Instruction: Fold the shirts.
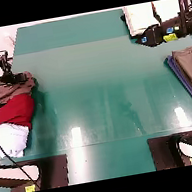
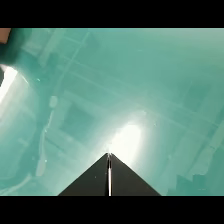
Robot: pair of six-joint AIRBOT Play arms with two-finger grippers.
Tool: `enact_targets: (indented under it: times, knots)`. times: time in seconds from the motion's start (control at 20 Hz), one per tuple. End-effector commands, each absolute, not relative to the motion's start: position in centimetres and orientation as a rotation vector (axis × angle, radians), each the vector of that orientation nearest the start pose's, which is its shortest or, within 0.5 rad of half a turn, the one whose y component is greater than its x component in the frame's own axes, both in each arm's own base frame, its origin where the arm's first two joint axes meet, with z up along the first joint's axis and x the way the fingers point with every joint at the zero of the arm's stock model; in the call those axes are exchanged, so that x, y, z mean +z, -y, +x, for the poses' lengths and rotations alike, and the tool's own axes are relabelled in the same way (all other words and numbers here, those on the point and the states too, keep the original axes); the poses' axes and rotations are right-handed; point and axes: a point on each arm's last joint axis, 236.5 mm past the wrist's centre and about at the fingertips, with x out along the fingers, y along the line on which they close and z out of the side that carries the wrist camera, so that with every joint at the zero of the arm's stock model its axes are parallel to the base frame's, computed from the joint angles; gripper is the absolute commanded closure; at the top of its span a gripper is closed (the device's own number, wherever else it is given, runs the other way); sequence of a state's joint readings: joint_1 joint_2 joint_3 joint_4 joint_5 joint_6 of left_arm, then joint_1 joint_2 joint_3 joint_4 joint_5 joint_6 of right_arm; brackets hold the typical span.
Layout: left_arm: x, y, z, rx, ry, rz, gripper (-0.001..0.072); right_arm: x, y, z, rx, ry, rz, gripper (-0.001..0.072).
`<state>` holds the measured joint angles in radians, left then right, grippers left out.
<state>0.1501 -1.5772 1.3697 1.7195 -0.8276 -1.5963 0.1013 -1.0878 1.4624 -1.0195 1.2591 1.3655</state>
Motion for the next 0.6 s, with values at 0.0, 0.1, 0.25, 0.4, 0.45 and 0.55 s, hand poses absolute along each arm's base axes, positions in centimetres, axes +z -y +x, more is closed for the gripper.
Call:
enact_targets:
  times: [0.0, 0.1, 0.25, 0.4, 0.45, 0.55]
  knots:
    - [-0.2, -10.9, 50.9, 0.212, -1.016, 0.048, 0.0678, 22.5, -15.6, 36.9, 0.593, -0.814, 0.160, 0.0699]
    - [4.9, -11.1, 52.0, 0.222, -0.923, 0.049, 0.0683, 22.8, -15.7, 37.1, 0.592, -0.799, 0.166, 0.0699]
    - [18.7, -9.9, 52.4, 0.212, -0.659, 0.077, 0.0684, 25.1, -16.4, 37.6, 0.617, -0.731, 0.201, 0.0699]
    - [32.9, -4.8, 48.1, 0.121, -0.403, 0.183, 0.0685, 29.9, -16.5, 37.5, 0.631, -0.616, 0.180, 0.0699]
    - [35.8, -2.6, 46.2, 0.072, -0.354, 0.207, 0.0684, 31.7, -16.4, 37.4, 0.631, -0.571, 0.170, 0.0699]
    - [38.8, 3.0, 42.8, -0.068, -0.300, 0.250, 0.0685, 35.2, -16.2, 37.2, 0.628, -0.478, 0.151, 0.0699]
